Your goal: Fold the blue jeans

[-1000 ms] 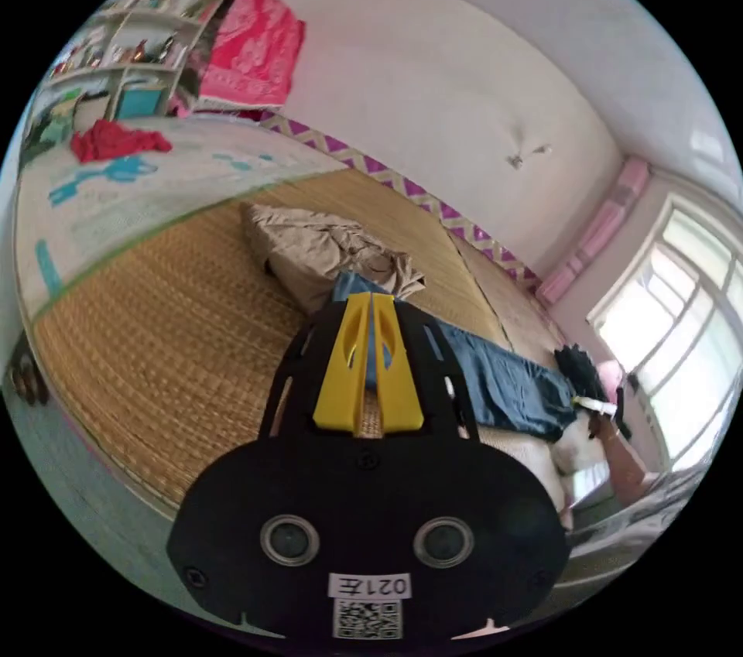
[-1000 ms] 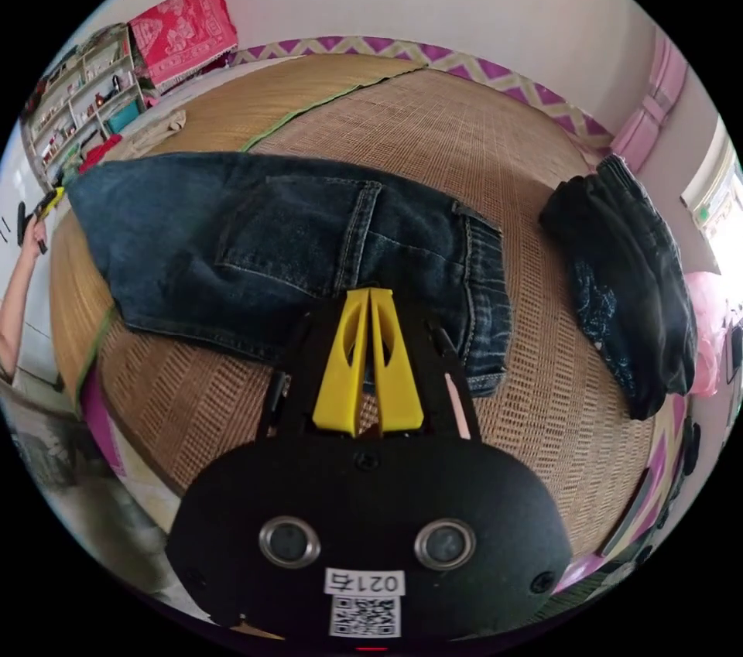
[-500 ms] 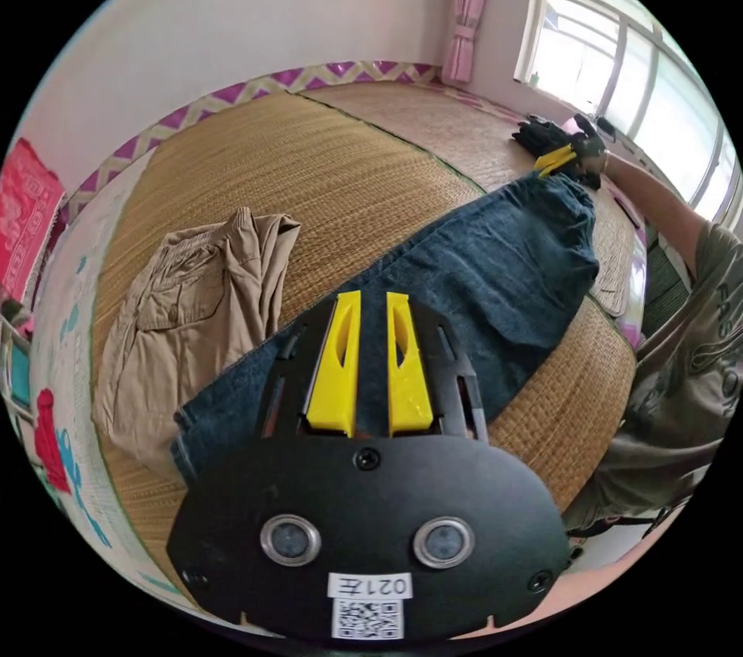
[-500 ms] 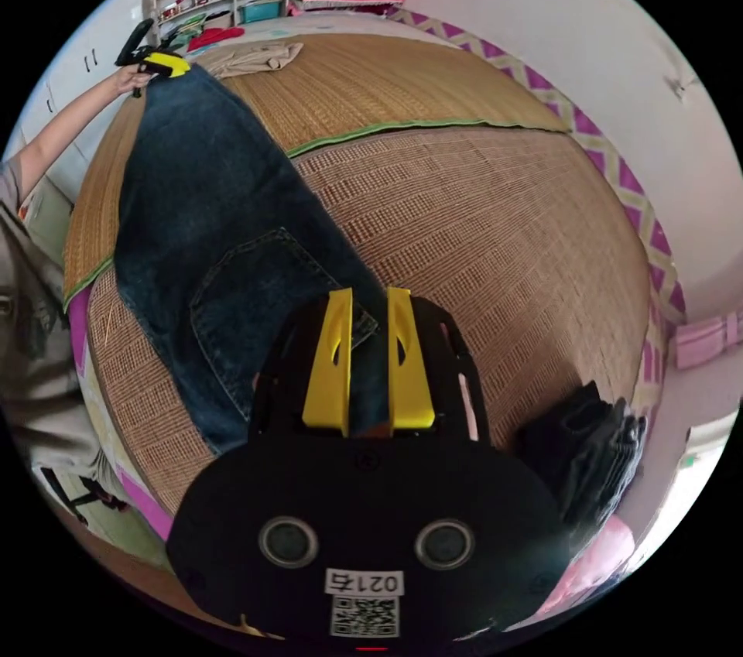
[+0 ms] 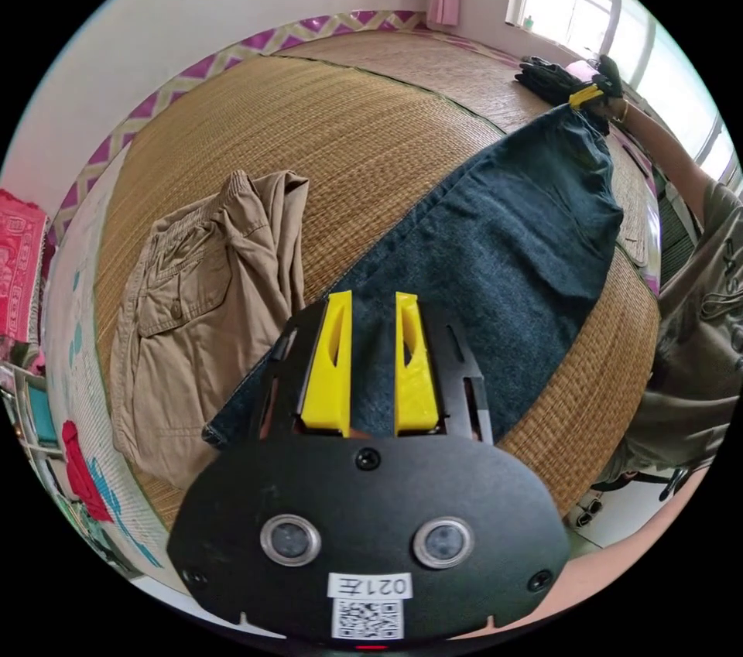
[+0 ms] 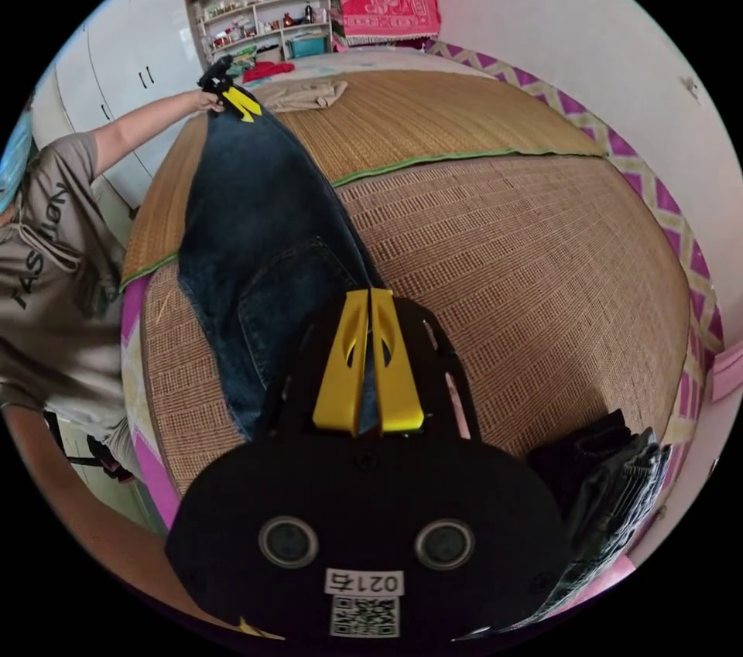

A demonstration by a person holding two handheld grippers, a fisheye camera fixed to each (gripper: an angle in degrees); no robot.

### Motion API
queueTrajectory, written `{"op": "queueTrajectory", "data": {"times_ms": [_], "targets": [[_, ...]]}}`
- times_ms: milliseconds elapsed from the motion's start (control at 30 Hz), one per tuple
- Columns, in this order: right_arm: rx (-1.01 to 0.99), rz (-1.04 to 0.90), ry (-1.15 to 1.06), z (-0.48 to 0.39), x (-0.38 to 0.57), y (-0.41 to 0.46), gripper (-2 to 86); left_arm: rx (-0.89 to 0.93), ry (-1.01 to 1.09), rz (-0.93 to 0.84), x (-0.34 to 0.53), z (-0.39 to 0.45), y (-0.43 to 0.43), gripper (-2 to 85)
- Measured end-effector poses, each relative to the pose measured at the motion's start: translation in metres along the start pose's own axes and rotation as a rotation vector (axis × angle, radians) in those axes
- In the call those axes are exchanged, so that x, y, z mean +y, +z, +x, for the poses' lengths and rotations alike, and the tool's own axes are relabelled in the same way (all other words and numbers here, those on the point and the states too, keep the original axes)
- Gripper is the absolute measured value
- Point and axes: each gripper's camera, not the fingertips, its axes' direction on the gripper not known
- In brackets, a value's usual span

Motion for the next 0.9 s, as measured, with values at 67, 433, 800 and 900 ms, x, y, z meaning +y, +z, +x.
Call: {"op": "queueTrajectory", "data": {"times_ms": [67,433,800,900], "targets": [[-0.011,0.040,0.002,-0.002,0.006,-0.015,-1.0,-0.010,-0.011,-0.008,-0.005,0.000,0.003,4.4],[0.048,0.084,-0.082,-0.060,0.020,-0.100,-1.0,-0.027,0.113,0.271,0.066,0.098,-0.160,-1.0],[-0.038,0.021,-0.183,-0.284,0.169,-0.142,-1.0,0.182,0.062,0.331,0.286,0.251,-0.210,-0.9],[-0.052,-0.099,-0.118,-0.310,0.200,-0.077,-1.0,0.286,-0.060,0.218,0.321,0.256,-0.141,-0.9]]}}
